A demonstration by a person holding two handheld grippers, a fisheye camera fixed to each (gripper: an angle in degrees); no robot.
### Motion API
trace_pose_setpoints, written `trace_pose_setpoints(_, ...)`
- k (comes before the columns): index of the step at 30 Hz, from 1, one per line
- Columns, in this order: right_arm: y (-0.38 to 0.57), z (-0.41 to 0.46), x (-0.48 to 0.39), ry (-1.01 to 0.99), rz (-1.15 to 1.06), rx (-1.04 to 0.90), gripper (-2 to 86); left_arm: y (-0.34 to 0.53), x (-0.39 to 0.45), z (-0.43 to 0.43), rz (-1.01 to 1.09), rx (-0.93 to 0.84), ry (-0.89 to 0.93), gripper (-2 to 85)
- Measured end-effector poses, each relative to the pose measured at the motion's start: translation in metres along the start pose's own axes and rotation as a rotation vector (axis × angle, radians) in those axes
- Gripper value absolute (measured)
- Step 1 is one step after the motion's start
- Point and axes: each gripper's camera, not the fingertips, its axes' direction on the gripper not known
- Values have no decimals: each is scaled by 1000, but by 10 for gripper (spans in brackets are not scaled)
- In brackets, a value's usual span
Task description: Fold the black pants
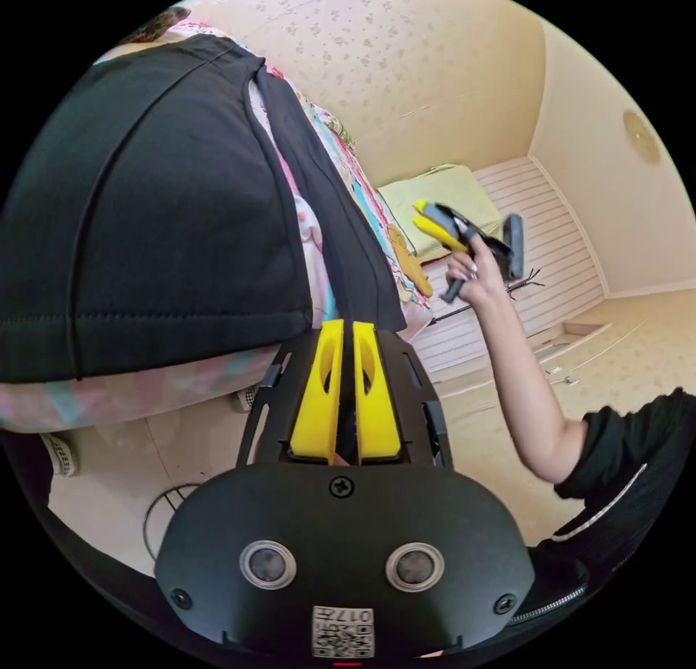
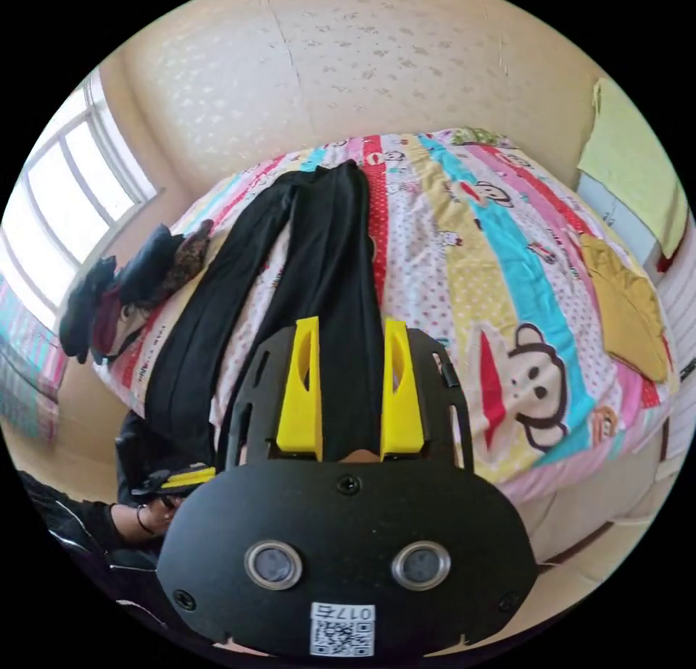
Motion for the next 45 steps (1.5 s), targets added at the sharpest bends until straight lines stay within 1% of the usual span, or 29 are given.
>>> trace_pose_setpoints(2, -27, 52, 3, 48, 4, -74, 93, -3, -2, 0, -13, -8, 18, 32)
trace_pose_setpoints(5, -46, 97, -8, 142, -63, -132, 82, -7, -5, 1, -34, -18, 34, 33)
trace_pose_setpoints(9, -51, 143, -5, 205, -51, -225, 80, -11, -4, 5, -38, -30, 19, 34)
trace_pose_setpoints(13, -43, 158, 5, 218, 23, -189, 61, -16, -4, 10, -41, -48, 6, 34)
trace_pose_setpoints(15, -40, 160, 2, 263, 6, -169, 48, -17, -5, 10, -48, -47, 9, 34)
trace_pose_setpoints(17, -32, 184, -5, 368, -86, -220, 41, -17, -5, 10, -52, -47, 9, 32)
trace_pose_setpoints(18, -31, 191, -6, 382, -102, -234, 40, -18, -5, 10, -55, -48, 9, 32)
trace_pose_setpoints(21, -39, 201, -14, 436, -62, -252, 49, -19, -6, 11, -60, -52, 9, 32)
trace_pose_setpoints(23, -43, 187, -35, 495, -21, -122, 62, -19, -7, 10, -63, -54, 9, 32)
trace_pose_setpoints(25, -43, 180, -64, 473, -83, -11, 62, -18, -8, 10, -75, -53, 19, 33)
trace_pose_setpoints(26, -44, 183, -83, 414, -162, 14, 61, -18, -9, 10, -78, -53, 21, 33)
trace_pose_setpoints(27, -45, 187, -93, 373, -205, 5, 61, -18, -10, 11, -83, -54, 25, 33)
trace_pose_setpoints(29, -52, 215, -121, 204, -309, -81, 66, -17, -11, 10, -86, -54, 28, 33)
trace_pose_setpoints(31, -56, 240, -133, 153, -339, -112, 69, -16, -11, 10, -80, -54, 27, 33)
trace_pose_setpoints(39, -69, 316, -141, 187, -420, -164, 71, -10, -17, 6, -85, -64, 51, 34)
trace_pose_setpoints(41, -70, 330, -138, 280, -409, -157, 71, -8, -19, 5, -92, -64, 58, 34)
trace_pose_setpoints(45, -72, 347, -127, 266, -356, -170, 69, -4, -20, 3, -94, -74, 57, 33)
